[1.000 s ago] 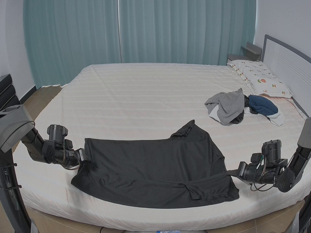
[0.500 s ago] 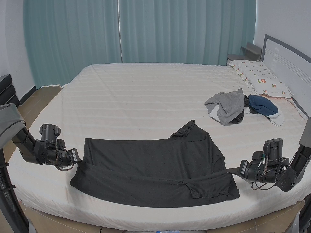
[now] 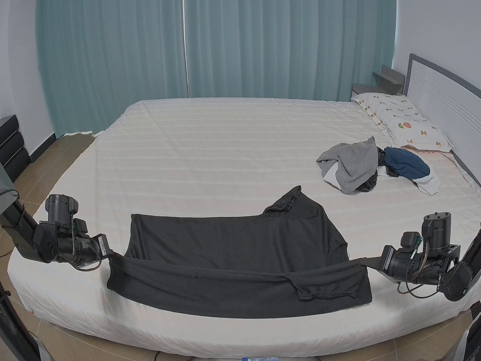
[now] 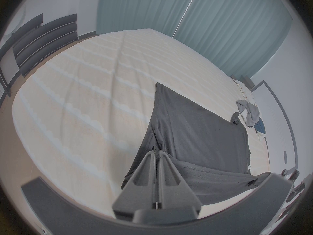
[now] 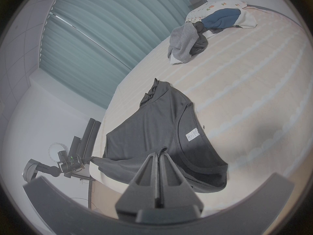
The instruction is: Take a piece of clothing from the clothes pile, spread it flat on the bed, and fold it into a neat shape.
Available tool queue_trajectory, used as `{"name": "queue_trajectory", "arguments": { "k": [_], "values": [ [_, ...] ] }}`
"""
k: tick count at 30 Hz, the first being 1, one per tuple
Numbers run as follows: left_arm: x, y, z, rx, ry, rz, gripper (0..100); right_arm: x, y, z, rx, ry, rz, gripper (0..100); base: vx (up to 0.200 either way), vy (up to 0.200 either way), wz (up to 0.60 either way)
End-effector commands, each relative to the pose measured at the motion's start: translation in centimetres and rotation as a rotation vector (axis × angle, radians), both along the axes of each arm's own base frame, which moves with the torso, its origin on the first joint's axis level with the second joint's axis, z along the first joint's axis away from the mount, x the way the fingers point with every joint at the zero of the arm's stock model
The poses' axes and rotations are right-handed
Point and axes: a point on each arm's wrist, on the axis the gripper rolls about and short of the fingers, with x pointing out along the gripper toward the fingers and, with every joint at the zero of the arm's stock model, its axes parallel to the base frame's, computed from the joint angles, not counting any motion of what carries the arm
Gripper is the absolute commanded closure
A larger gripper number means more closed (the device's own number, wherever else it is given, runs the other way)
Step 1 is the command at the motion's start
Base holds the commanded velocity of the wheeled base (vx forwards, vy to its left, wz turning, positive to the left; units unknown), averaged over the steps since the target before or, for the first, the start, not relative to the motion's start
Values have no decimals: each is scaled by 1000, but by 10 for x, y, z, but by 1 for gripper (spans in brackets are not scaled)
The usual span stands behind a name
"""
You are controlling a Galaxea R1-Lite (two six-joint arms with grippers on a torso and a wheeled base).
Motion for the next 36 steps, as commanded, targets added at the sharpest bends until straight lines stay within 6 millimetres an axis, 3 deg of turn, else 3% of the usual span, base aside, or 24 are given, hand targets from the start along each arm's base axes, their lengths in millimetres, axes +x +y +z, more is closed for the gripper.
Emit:
{"name": "queue_trajectory", "arguments": {
  "k": [1,11,19,36],
  "values": [
    [-18,-1,13,0,-29,2,100,-12,-2,9,4,-26,0,100,0,0,0],
    [-60,-9,28,-44,-59,-46,100,-47,-8,17,4,-40,3,100,0,0,0],
    [-83,-9,25,-43,-40,-30,100,-60,-10,16,3,-34,0,100,0,0,0],
    [-97,-1,29,-38,-58,33,100,-68,-12,22,3,-69,-3,100,0,0,0]
  ]
}}
